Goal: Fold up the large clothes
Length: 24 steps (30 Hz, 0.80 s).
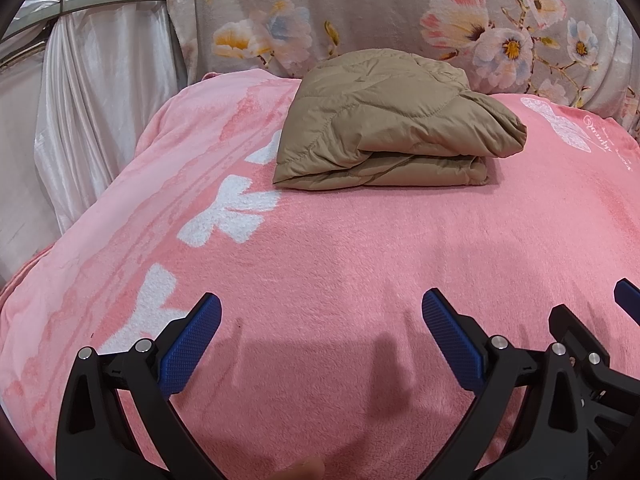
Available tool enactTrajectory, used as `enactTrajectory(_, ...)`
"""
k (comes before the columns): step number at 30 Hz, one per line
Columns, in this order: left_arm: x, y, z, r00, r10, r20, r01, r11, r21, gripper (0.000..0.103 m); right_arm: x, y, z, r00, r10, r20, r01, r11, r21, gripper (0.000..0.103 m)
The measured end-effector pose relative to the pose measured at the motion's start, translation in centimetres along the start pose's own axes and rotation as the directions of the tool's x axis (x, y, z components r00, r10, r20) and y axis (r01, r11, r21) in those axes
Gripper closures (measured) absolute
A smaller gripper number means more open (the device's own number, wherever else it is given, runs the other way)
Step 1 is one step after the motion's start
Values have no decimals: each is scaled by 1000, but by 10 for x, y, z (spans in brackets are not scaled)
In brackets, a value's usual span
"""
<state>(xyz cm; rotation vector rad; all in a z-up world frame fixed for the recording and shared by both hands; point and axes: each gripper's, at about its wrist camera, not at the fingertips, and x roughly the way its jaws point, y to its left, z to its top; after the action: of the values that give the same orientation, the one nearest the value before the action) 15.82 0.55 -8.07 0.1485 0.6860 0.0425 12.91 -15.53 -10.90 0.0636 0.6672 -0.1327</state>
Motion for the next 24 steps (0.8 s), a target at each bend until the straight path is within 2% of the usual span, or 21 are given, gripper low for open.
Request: enactTrajectory(24, -3, 1, 2, 1000, 3, 8, -3, 1000, 1, 6, 0, -2, 1, 1000, -2, 2, 2, 1000, -2, 27)
